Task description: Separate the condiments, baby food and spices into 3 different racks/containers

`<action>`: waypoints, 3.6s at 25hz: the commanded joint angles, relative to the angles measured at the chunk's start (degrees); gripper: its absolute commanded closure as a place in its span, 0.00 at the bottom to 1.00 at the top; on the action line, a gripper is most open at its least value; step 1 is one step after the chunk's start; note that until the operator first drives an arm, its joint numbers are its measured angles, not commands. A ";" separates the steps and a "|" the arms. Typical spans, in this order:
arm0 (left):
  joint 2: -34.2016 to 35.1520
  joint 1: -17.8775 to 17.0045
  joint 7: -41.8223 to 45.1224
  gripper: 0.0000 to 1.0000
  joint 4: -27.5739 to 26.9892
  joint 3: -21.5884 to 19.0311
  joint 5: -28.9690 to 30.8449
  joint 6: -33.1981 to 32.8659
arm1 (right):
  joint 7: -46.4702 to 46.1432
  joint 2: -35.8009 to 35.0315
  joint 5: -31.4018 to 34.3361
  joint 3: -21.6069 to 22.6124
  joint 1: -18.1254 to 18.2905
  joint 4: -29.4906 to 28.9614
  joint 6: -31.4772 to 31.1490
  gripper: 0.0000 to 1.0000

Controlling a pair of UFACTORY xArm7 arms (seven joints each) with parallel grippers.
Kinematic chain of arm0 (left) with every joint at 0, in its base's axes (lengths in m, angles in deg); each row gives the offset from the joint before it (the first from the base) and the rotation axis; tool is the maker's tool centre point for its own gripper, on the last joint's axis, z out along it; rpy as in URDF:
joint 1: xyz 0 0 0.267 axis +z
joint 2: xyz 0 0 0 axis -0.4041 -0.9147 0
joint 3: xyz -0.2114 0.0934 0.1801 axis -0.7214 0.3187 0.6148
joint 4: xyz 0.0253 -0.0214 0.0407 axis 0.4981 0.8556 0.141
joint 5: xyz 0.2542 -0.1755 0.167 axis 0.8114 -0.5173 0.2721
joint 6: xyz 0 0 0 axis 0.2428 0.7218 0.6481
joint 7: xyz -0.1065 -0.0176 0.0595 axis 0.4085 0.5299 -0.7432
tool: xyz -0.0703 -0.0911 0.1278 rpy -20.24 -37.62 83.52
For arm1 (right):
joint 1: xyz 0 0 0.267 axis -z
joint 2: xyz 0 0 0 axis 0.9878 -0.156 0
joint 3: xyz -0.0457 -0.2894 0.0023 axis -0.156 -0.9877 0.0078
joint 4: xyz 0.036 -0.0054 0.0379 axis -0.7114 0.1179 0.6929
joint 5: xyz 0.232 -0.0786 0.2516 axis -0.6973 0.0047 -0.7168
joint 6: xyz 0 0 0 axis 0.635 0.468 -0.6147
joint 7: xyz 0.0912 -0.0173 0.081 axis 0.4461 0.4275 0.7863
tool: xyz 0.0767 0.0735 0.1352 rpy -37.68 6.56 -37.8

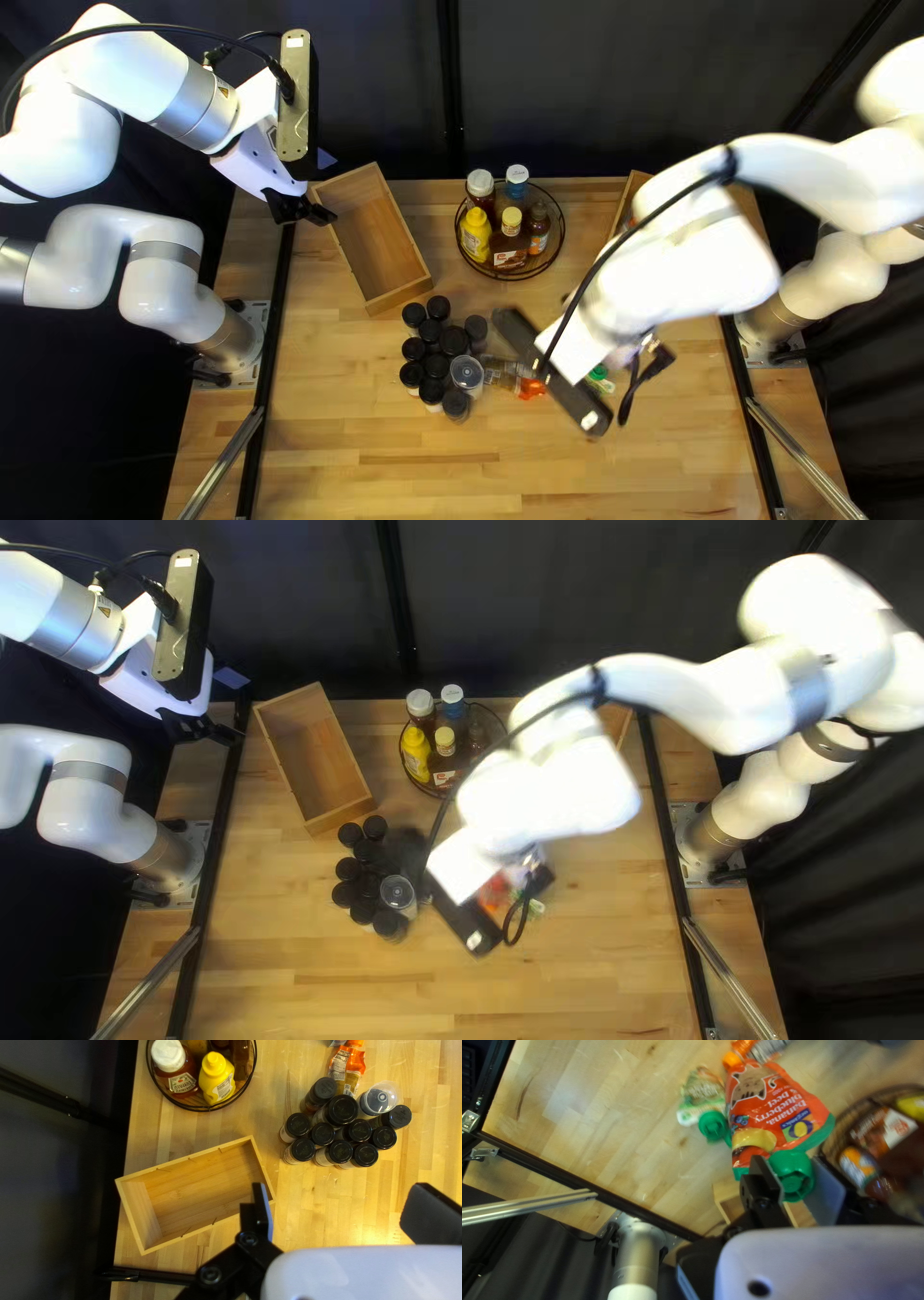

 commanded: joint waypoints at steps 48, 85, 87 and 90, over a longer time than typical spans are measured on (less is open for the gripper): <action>0.00 0.00 0.00 0.00 0.00 0.00 0.00 0.00 | 12.44 -13.85 5.43 -12.36 12.49 42.74 22.37 1.00; 0.00 0.00 0.00 0.00 0.00 0.00 0.00 0.00 | 41.49 -2.94 -2.34 3.33 6.33 21.20 25.60 0.00; 0.00 0.00 0.00 0.00 0.00 0.00 0.00 0.00 | 46.06 0.14 0.38 4.72 6.46 19.63 25.46 0.00; 0.00 0.00 0.00 0.00 0.00 0.00 0.00 0.00 | 51.91 3.72 3.94 5.98 6.18 18.45 25.37 0.00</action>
